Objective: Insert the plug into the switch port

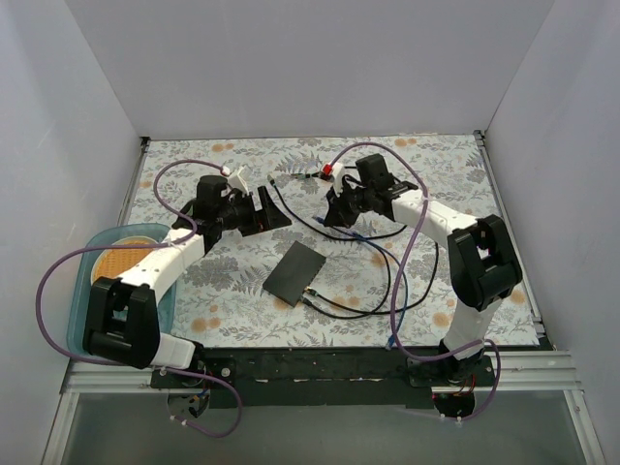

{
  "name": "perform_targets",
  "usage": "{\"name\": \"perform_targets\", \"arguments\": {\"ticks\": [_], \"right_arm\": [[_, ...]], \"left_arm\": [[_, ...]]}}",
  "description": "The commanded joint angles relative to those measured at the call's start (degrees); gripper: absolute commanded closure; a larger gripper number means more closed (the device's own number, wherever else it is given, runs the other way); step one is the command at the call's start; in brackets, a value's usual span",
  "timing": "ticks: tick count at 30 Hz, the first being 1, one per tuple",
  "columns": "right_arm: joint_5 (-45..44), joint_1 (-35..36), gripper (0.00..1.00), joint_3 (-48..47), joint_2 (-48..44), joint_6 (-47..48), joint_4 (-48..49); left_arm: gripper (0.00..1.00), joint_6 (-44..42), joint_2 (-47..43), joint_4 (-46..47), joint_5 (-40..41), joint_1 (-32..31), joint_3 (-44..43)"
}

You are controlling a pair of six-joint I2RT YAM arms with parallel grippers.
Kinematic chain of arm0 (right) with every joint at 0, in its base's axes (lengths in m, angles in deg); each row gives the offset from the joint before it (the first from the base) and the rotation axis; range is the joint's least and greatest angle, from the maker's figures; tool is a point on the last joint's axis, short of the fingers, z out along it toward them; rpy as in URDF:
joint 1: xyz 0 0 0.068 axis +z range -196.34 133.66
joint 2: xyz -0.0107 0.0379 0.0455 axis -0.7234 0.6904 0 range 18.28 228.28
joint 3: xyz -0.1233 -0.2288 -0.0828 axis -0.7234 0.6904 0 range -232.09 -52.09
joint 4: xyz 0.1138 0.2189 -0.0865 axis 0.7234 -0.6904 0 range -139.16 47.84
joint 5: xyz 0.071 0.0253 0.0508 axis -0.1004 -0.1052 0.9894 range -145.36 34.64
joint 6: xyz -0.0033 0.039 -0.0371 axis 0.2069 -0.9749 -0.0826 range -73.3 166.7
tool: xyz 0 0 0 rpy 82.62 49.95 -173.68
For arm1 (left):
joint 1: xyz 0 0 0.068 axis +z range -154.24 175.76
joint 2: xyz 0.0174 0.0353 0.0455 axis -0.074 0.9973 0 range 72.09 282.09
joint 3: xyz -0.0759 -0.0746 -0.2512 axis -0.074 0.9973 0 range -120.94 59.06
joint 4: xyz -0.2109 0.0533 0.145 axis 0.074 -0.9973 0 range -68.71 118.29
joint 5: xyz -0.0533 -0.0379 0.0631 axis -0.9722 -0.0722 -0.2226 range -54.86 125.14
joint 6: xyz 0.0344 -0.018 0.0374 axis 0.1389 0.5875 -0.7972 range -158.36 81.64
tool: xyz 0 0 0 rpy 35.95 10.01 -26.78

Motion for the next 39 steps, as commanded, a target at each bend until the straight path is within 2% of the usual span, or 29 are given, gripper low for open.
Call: {"name": "perform_targets", "arguments": {"ticks": [1,4,11,24,28,31,34,37,39], "right_arm": [[13.32,0.25,0.99,3.30,-1.59,-2.55,-0.67],[16.67,0.86,0.99,4.98,-2.30,-3.96,0.38],[16.68,2.54,0.99,8.75,-5.90,-6.60,3.46],[15.71,3.33,0.99,9.81,-9.68,-8.27,4.87],[15.89,3.42,0.99,9.72,-9.59,-8.09,4.51],[15.71,3.42,0.99,10.43,-10.21,-8.36,5.22],[15.80,3.42,0.99,10.69,-10.73,-8.71,5.57],[15.45,3.42,0.99,10.78,-11.17,-9.06,5.48],[14.49,3.42,0.99,10.87,-12.05,-9.32,5.75]], "left_arm": [[0.23,0.04,-3.52,6.22,-3.90,-1.28,2.17],[0.28,0.31,-3.17,8.42,-4.16,-3.21,3.05],[0.39,0.57,0.17,10.80,-1.00,-9.45,1.83],[0.47,0.22,3.69,11.76,1.29,-11.74,1.65],[0.53,0.57,3.42,12.64,1.29,-12.09,1.74],[0.68,0.57,4.04,12.64,1.37,-12.35,1.65],[0.78,0.75,4.92,12.64,1.29,-12.62,1.39],[0.98,1.01,5.36,12.64,1.02,-13.06,1.21],[1.00,1.62,5.18,12.56,1.02,-13.14,1.12]]}}
